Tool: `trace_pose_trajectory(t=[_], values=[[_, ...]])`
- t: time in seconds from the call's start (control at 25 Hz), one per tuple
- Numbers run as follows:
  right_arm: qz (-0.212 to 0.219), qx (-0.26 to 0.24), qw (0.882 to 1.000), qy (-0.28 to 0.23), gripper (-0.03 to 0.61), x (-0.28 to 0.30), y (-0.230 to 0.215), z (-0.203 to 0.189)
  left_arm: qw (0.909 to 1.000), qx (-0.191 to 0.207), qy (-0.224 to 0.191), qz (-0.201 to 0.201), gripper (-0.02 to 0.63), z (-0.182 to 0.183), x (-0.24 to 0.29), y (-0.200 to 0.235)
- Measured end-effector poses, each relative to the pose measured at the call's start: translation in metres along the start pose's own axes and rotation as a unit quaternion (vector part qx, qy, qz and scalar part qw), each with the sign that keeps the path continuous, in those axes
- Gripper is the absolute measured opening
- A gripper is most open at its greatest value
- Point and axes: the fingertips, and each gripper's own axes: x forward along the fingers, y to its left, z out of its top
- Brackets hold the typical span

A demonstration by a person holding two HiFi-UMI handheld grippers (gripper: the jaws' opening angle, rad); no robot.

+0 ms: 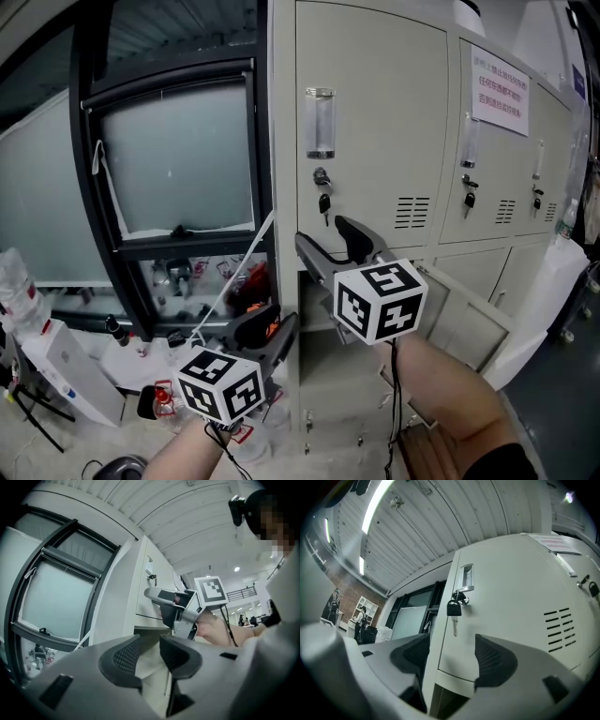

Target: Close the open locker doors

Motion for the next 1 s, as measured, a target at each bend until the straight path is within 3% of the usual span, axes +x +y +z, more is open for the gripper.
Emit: trace_pose_trajectory(t=[0.64,1.0], values=[[0.014,0.006,1.0,0.002,0.295,-0.015,0.006,0.003,0.9999,-0.003,0.004,0.016,0.13,-0.002,-0.009,-0.008],[0.02,0.012,1.0,-0.002,0.293,-0.074,-0.001,0.011,0.9997,0.001,0.001,0.023,0.13,-0.001,-0.015,-0.056]])
